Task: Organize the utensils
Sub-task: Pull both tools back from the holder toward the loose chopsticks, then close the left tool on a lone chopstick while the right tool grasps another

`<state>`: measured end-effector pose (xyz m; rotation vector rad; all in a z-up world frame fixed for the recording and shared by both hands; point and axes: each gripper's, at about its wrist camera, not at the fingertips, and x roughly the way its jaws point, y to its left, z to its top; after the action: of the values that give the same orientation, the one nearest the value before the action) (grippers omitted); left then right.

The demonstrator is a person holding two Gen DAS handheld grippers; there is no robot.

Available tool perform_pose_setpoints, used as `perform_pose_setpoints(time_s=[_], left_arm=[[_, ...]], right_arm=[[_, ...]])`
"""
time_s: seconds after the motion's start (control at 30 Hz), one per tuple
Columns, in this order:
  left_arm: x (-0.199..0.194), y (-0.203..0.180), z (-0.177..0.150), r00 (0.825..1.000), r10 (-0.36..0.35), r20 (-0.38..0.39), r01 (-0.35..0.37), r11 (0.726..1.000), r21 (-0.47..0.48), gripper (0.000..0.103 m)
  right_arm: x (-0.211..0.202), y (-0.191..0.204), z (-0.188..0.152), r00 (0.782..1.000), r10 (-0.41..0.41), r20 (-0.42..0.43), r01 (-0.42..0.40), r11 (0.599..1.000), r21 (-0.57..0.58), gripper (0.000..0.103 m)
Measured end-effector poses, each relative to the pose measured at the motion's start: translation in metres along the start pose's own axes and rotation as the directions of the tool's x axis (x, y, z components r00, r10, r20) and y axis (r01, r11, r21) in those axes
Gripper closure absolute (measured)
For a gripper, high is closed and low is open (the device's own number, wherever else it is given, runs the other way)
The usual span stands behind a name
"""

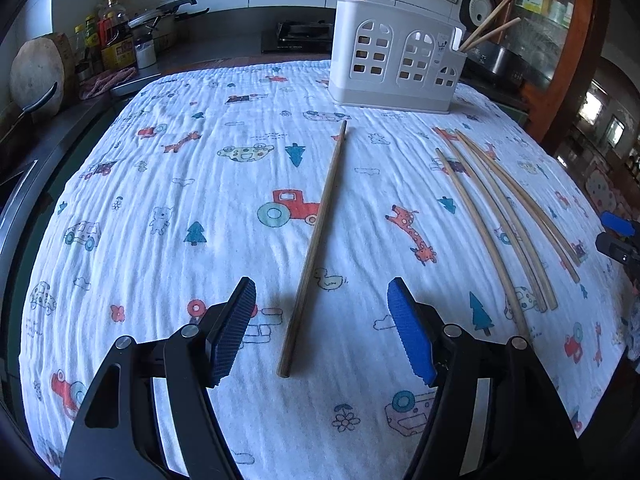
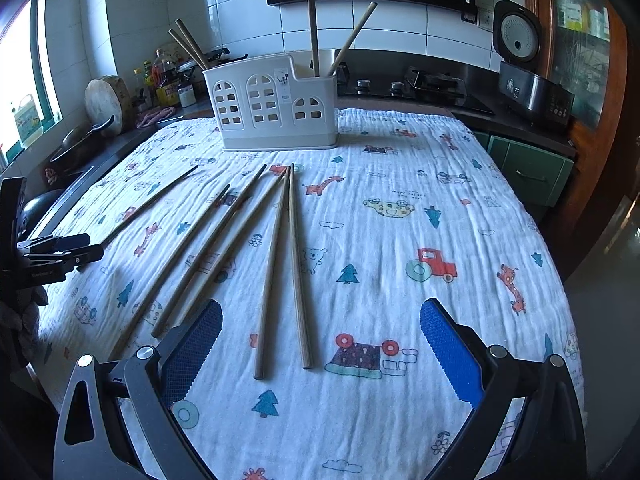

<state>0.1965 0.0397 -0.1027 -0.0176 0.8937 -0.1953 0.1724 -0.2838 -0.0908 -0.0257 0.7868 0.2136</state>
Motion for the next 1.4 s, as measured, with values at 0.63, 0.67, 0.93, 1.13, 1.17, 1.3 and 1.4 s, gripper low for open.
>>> perform_pose_setpoints(time_s=[0.63,0.67,0.93,1.13,1.17,1.3,1.4], left_arm=[[0.010,0.007,0.002,0.999,0.019,-0.031,-0.019,1.000,-0.010,0.091],[0.010,0.007,0.002,0.999,0.018,-0.031,-0.019,1.000,-0.012,0.093],[0.008,0.002,0.001,0.999,0.014,-0.035,-0.014,1.000,-0.002,0.094],[0.009,0.002,0.001,0.999,0.013,-0.036,-0.013,1.000,-0.005,0.093],[0.009,0.001,0.001,0.999,0.017,-0.036,-0.017,1.000,0.000,0.093],[0.010,0.001,0.001,0.999,0.016,-0.037,-0.016,1.000,0.006,0.093],[0.011,-0.001,0.002,0.999,0.014,-0.036,-0.013,1.000,0.018,0.093]], right_arm=[[0.017,0.000,0.007,0.999,0.018,-0.048,-0.019,1.000,-0.010,0.028],[0.020,0.000,0.007,0.998,0.020,-0.054,-0.020,1.000,-0.010,0.029],[0.033,0.005,0.005,0.994,0.036,-0.100,-0.040,0.999,-0.032,0.064],[0.045,0.009,0.003,0.991,0.041,-0.129,-0.047,0.998,-0.045,0.084],[0.046,0.010,0.003,0.990,0.041,-0.133,-0.047,0.998,-0.048,0.086],[0.049,0.014,0.004,0.990,0.031,-0.136,-0.041,0.997,-0.071,0.091],[0.051,0.018,0.005,0.990,0.023,-0.142,-0.036,0.995,-0.091,0.093]])
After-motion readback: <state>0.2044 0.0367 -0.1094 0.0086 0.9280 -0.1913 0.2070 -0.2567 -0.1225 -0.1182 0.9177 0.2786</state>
